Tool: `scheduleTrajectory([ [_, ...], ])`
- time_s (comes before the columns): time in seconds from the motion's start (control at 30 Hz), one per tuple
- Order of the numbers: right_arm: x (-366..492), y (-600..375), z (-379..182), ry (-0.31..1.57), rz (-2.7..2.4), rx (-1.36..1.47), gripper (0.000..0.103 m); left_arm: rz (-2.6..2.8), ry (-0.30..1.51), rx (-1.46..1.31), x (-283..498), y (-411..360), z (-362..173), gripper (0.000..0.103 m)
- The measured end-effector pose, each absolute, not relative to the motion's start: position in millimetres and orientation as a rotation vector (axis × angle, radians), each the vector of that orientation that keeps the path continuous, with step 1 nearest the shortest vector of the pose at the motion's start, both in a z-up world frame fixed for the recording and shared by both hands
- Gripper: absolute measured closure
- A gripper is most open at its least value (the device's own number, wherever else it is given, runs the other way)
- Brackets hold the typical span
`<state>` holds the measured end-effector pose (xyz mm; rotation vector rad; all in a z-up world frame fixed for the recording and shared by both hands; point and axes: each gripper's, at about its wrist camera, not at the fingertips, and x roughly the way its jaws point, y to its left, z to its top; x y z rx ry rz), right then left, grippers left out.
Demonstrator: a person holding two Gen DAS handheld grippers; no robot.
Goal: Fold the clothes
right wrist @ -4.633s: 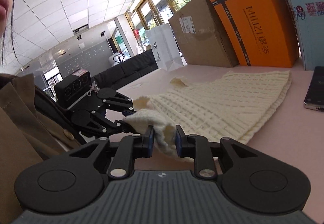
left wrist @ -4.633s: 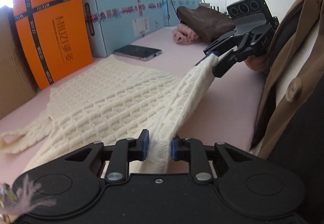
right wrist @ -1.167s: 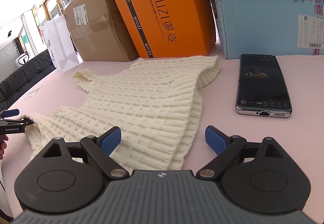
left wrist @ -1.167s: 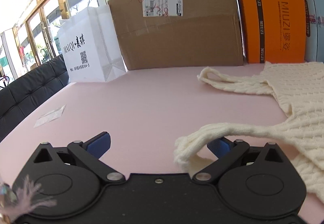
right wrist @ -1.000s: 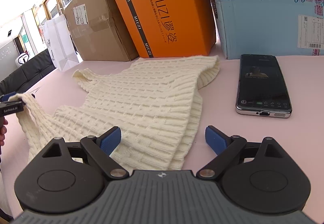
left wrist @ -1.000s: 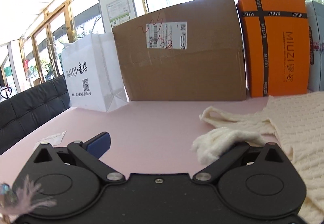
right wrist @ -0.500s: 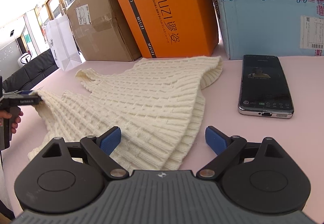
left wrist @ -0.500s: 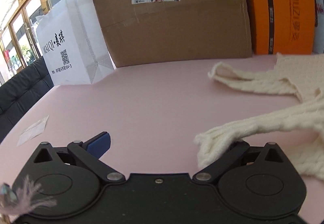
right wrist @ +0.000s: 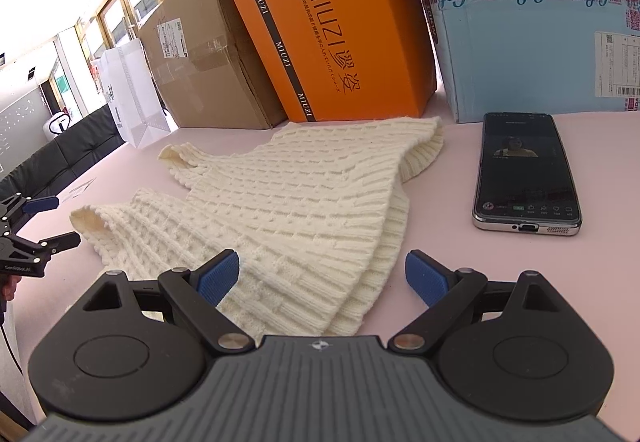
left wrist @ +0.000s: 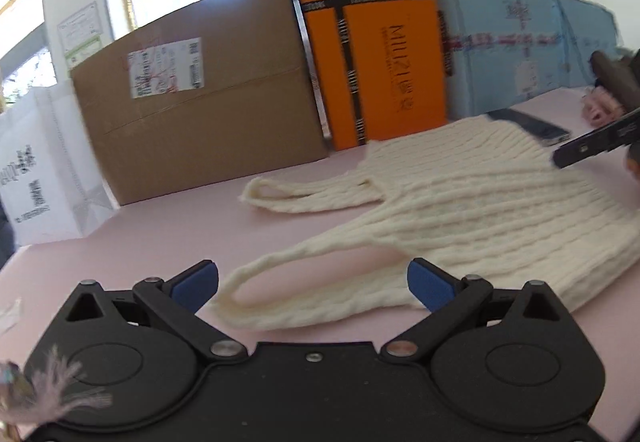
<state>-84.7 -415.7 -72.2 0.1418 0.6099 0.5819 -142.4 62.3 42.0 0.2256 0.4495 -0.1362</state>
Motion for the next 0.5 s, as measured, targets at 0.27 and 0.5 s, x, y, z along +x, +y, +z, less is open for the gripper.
scheduleTrajectory([
  [0.27, -105, -428, -68, 0.593, 0.652, 0.189, 0.013, -0.313, 0.512, 0.329, -140, 21, 27, 0.0],
  [0.5, -118, -417, -70, 0.618, 0.697, 0.09, 0.013, -0.466, 0.51, 0.374, -148, 9, 26, 0.0],
])
